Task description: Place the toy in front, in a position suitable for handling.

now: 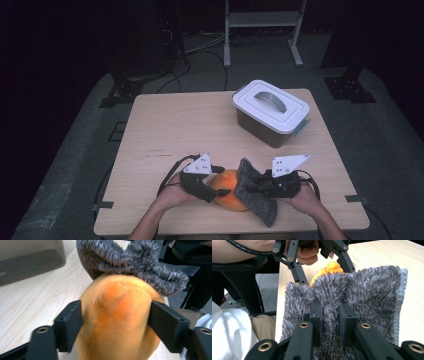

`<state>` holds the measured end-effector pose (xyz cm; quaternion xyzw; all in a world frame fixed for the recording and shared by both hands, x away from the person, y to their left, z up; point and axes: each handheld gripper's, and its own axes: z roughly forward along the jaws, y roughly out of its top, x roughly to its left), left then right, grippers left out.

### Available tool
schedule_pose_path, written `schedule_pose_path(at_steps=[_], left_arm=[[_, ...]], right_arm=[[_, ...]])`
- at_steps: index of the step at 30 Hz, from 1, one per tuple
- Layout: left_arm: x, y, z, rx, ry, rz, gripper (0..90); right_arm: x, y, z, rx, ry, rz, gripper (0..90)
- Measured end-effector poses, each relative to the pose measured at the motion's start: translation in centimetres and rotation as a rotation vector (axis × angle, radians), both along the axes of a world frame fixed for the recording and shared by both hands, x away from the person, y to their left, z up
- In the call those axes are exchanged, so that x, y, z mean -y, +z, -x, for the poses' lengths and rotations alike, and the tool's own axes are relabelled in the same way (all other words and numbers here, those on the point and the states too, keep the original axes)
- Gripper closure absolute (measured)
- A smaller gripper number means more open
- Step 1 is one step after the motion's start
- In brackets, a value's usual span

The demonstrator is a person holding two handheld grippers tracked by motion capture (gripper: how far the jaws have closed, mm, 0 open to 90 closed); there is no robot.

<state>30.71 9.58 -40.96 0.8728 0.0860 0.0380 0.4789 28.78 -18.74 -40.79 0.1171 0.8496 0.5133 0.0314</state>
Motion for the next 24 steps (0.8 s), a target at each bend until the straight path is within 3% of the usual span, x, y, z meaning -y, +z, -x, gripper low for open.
schedule_pose_path(at_steps=[4,6,10,17,24], left_arm=[[0.3,0.1,0.2,-0.005,-0.019,0.007,25.3],[0.1,-0.1,0.2,0.020,-0.038,0.003,31.6],[-0.4,-0.4,0.0,0.014,-0.050,0.014,39.6],[-1.9,-0.9,-0.7,-0.024,-0.062,0.025,40.1],[-2.4,-1.1,-0.6,-0.009,-0.086,0.020,42.1]], right_arm=[[-0.3,0.0,0.1,0.002,0.006,0.002,74.7],[-0.3,0.0,0.2,0.005,0.009,0.004,74.8],[0.1,-0.1,0.0,0.004,0.008,-0.012,74.8],[1.5,-1.2,-0.8,-0.033,-0.024,-0.004,74.6],[1.8,-1.2,-0.9,-0.042,-0.034,0.008,74.5]])
